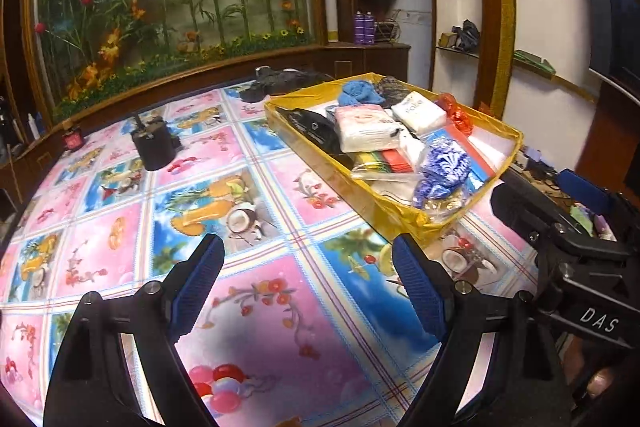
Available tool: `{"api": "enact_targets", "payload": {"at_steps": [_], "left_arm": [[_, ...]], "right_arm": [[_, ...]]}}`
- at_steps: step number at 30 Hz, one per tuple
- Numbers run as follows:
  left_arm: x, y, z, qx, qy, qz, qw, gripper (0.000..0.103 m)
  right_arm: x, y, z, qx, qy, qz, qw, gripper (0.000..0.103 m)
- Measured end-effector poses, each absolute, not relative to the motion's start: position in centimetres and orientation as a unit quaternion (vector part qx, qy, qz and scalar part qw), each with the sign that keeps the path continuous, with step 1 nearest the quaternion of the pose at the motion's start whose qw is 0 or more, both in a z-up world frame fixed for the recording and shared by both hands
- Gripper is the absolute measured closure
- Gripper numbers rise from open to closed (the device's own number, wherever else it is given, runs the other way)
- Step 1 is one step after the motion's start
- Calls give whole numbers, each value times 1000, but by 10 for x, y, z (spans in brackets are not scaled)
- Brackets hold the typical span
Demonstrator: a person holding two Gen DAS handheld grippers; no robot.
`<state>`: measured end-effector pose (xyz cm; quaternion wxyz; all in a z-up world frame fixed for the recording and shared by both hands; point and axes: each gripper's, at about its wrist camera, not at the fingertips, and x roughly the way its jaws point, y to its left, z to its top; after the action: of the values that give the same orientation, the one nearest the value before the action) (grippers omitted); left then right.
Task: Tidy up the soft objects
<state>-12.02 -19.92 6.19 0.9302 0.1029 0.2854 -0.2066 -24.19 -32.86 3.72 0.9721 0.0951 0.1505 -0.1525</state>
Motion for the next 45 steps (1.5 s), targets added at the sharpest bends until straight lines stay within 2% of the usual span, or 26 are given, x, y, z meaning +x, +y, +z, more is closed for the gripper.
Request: {"api": "enact_targets", "payload": {"at_steps": [10,45], "left_arm": [[-130,-203,64,135,257,-185,939,17],[-127,-201,64,136,269,-194,933,17]], "right_arm": [[-244,-342,39,111,140,-170,969,1],[-235,-353,41,125,145,-172,966,1]]}}
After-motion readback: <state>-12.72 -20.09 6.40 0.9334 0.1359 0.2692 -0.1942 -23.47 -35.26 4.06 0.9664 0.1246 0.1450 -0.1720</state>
